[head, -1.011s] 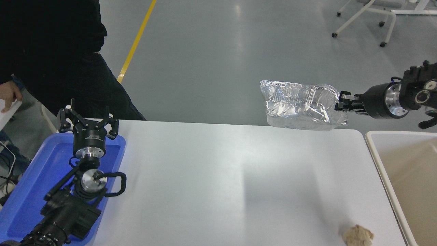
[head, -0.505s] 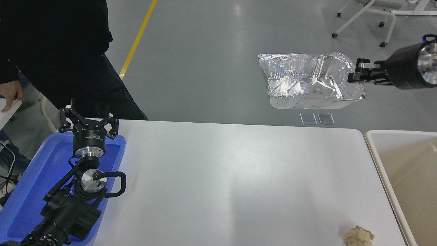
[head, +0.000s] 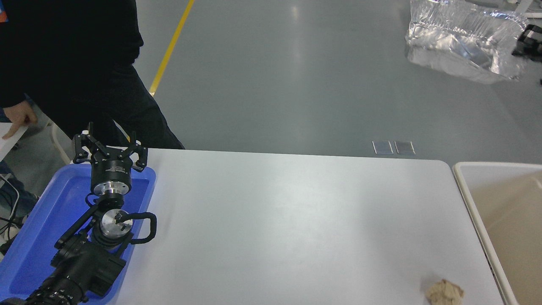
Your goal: Pick up foil plate and place in dustbin
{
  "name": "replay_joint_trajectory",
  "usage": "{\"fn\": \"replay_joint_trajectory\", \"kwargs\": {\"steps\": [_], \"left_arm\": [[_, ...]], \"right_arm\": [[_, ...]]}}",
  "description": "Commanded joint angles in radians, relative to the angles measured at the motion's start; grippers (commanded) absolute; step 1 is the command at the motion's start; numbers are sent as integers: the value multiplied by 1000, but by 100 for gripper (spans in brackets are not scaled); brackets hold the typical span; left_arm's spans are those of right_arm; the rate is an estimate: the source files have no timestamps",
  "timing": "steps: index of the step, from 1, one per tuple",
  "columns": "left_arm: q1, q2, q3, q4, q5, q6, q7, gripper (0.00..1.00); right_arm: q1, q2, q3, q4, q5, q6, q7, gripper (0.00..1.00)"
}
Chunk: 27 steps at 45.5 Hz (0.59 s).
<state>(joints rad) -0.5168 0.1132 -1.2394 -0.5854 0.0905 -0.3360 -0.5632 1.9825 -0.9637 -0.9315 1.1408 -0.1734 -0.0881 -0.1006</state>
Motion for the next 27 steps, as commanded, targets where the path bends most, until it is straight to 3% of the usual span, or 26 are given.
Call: {"fn": "replay_joint_trajectory", "kwargs": {"steps": [1,11,19,27], "left_arm": [[0,0,0,1,0,0,0,99],[0,0,0,-1,0,0,-1,99],[0,-1,0,1,0,0,-1,99],[0,-1,0,1,0,0,-1,99]], "right_arm": [[-304,-38,222,-127,137,-240,-2,0],[-749,-1,638,-301,137,-288,-8,0],[-1056,132,876,-607,132,-262,-1,0],[-1172,278,925,-890,132,-150,18,0]]}}
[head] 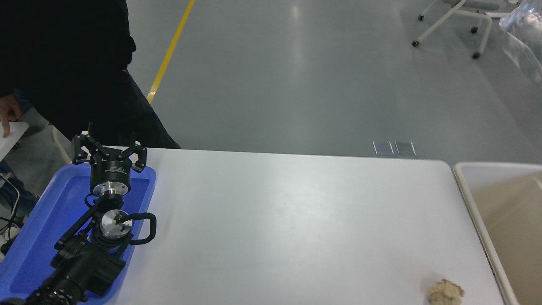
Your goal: Pick up foil plate and place in dustbin
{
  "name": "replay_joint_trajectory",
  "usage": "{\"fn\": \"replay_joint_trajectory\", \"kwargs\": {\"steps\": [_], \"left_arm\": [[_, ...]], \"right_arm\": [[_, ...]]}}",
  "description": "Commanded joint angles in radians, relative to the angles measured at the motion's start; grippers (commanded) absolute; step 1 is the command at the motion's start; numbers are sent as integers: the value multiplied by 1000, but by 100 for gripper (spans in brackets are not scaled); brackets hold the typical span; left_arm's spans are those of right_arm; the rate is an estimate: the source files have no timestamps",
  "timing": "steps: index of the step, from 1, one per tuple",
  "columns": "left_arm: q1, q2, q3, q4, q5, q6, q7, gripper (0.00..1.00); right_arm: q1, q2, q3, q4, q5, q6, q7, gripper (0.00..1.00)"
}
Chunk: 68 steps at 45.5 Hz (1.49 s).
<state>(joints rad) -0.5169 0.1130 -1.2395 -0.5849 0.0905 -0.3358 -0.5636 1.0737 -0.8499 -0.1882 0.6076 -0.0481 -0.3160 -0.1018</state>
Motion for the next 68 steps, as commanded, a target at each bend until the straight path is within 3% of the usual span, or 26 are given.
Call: {"fn": "replay_joint_trajectory", "kwargs": {"steps": [1,6,14,28,68], "left_arm": [[0,1,0,0,0,0,1,99],[0,-1,0,0,0,0,-1,99],[0,1,0,0,0,0,1,99],[0,1,0,0,0,0,1,99],[0,-1,0,0,0,0,-1,99]], "right_arm": [[-277,181,184,-386,7,89,25,0],[-311,244,185,-494,11,123,33,0],[-383,270,219,-502,11,124,34,0],[-518,408,311,-557,11,123,68,0],[-607,416,365,-559,13,167,80,0]]}}
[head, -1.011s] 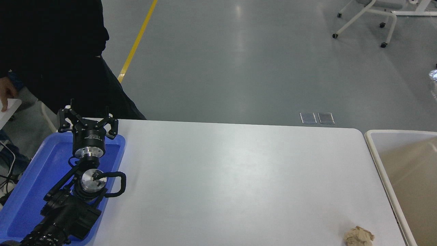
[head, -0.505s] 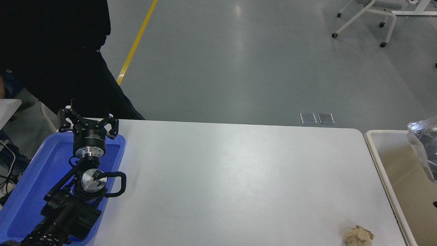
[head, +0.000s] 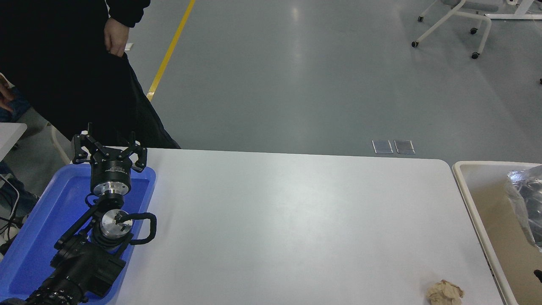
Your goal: Pick up foil plate and place in dustbin
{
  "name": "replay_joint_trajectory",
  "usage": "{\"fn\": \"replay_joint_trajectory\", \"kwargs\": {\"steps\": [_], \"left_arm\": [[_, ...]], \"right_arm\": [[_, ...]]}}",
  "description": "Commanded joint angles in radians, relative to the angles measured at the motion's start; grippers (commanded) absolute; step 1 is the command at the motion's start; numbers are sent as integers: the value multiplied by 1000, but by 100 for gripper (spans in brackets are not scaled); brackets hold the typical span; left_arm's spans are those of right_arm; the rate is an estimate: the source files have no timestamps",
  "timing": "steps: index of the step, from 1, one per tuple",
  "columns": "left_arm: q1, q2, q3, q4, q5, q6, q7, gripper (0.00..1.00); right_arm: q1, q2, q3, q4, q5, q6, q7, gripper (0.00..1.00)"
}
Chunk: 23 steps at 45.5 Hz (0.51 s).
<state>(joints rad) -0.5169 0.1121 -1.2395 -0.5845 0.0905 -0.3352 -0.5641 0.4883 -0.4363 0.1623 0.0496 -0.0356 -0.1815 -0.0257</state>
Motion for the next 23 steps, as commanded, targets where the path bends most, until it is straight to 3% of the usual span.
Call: {"fn": "replay_joint_trajectory", "kwargs": {"steps": [1,2,3,4,6,8,23], "left_arm": [[0,0,0,0,0,-1,0,99],[0,0,0,0,0,-1,0,99],[0,0,0,0,0,-1,0,99],[0,0,0,0,0,-1,0,99],[0,0,0,0,0,-1,1,99],[0,0,0,0,0,-1,1,99],[0,0,0,0,0,-1,1,99]], "right_arm": [[-23,2,17,-1,0,36,6,0],[-23,2,19,-1,0,37,7,0],[-25,2,20,-1,0,40,10,14],[-25,2,25,-2,0,39,13,34],[-28,-1,34,-2,0,40,13,59],[-30,-6,37,-2,0,48,13,100],[24,-75,22,1,-4,74,15,100]]}}
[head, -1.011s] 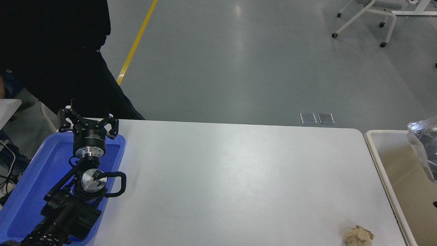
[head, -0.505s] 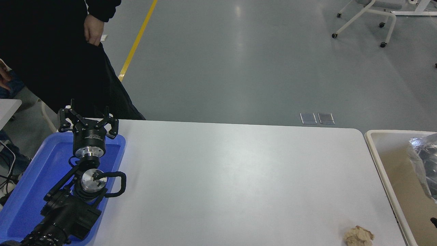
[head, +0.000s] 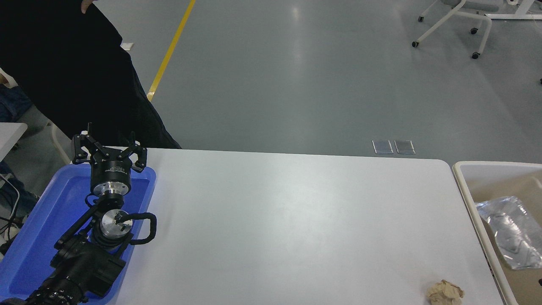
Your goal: Pick up foil plate and place in dustbin
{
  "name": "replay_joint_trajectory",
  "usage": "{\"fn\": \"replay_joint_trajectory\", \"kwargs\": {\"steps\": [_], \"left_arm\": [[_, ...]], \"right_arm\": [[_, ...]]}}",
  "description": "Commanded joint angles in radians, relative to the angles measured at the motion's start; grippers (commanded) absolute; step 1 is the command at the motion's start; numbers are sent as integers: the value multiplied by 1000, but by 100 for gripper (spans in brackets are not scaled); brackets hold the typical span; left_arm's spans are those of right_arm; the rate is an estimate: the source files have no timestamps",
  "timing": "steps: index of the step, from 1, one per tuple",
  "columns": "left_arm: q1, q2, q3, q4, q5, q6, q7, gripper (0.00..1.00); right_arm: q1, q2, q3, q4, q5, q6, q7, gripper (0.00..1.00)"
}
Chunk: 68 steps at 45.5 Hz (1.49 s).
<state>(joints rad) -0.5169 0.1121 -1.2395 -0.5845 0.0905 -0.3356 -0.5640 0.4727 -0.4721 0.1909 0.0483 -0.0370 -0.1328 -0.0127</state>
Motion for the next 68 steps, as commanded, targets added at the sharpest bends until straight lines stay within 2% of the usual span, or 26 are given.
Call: {"fn": "replay_joint_trajectory", "kwargs": {"steps": [1,15,28,36,43,48,59,68], "left_arm": [[0,0,0,-2,0,0,1,99],[0,0,0,0,0,0,1,99],[0,0,0,-2,0,0,0,99],[0,0,0,0,0,0,0,99],[0,0,0,-2,0,0,0,99],[0,0,0,-2,0,0,1,99],[0,0,0,-2,2,0,1,99],[0,0,0,0,2,0,1,99]], "right_arm": [[47,-43,-8,2,-3,39,2,100],[193,-118,-99,22,-21,166,-6,100],[382,-229,-222,246,-27,196,-6,100],[500,-339,-254,441,-119,196,-6,100],[601,-433,-292,614,-299,196,-6,100],[664,-479,-344,717,-379,191,-6,100],[878,-600,-562,1015,-400,193,-10,100],[1187,-599,-855,1199,-409,193,-12,100]]}}
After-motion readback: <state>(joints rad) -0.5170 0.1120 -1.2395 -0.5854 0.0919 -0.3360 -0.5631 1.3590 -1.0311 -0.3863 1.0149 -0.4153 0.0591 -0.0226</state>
